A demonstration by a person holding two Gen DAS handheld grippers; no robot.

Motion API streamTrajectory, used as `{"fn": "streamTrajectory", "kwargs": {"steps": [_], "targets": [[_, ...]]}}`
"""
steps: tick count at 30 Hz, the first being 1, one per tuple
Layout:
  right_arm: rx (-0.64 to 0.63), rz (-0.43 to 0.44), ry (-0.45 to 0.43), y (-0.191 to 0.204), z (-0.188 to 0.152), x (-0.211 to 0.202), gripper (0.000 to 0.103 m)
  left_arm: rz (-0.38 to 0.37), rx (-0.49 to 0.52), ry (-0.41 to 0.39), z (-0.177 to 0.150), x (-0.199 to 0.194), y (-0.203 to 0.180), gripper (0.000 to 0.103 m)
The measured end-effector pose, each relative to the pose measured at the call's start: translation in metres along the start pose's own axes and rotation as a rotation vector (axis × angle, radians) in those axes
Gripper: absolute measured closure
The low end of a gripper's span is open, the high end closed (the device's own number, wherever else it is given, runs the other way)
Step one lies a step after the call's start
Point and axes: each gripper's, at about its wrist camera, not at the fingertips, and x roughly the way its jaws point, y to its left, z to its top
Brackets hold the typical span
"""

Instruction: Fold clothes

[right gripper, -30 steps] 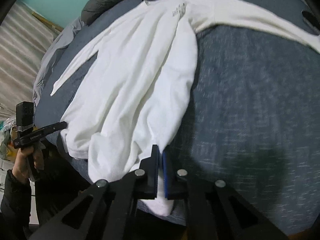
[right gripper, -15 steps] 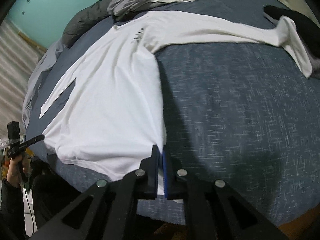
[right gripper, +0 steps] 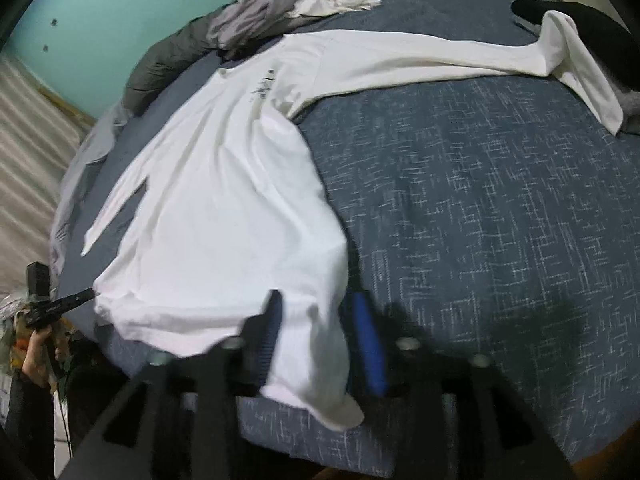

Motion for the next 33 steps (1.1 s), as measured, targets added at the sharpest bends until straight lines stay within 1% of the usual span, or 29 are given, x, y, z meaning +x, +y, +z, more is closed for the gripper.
{"fn": "streamTrajectory", "kwargs": {"steps": [2, 5, 8, 12, 13, 14, 15, 16, 18, 19, 23, 29, 33], "targets": [[-0.014, 0.003, 0.010, 0.000, -0.006, 0.000, 0.062, 0.004, 0.023, 0.015, -0.004, -0.001, -0.001, 0.064], [-0.028, -0.001, 0.029, -0.001, -0.014, 0.005, 0.062, 0.016, 0.048, 0.042, -0.008, 0.005, 0.000, 0.064], [-0.013, 0.015, 0.041, -0.003, -0.021, 0.010, 0.062, 0.020, 0.047, 0.058, -0.009, 0.013, 0.001, 0.064], [-0.014, 0.024, 0.057, 0.000, -0.027, 0.016, 0.062, 0.017, 0.056, 0.063, -0.009, 0.021, -0.002, 0.064], [-0.017, 0.022, 0.060, 0.002, -0.028, 0.017, 0.062, 0.024, 0.064, 0.065, -0.009, 0.022, -0.003, 0.065], [-0.020, 0.024, 0.060, 0.002, -0.029, 0.018, 0.062, 0.028, 0.071, 0.070, -0.009, 0.024, -0.004, 0.071], [-0.019, 0.024, 0.061, 0.003, -0.029, 0.019, 0.068, 0.031, 0.077, 0.075, -0.010, 0.025, -0.005, 0.080], [-0.019, 0.023, 0.062, 0.003, -0.030, 0.019, 0.078, 0.031, 0.081, 0.078, -0.010, 0.026, -0.006, 0.083], [-0.034, 0.014, 0.067, 0.006, -0.031, 0.020, 0.093, 0.033, 0.092, 0.079, -0.010, 0.025, -0.007, 0.092], [-0.040, 0.012, 0.065, 0.007, -0.031, 0.020, 0.095, 0.033, 0.098, 0.077, -0.010, 0.023, -0.008, 0.095], [-0.043, 0.013, 0.033, 0.009, -0.027, 0.007, 0.098, 0.033, 0.118, 0.054, -0.009, 0.010, -0.012, 0.098], [-0.069, 0.019, -0.015, 0.016, -0.013, -0.027, 0.099, 0.026, 0.141, -0.004, 0.000, -0.029, -0.017, 0.098], [-0.099, 0.016, -0.028, 0.024, -0.008, -0.051, 0.099, 0.005, 0.146, -0.010, 0.000, -0.047, -0.023, 0.099]]}}
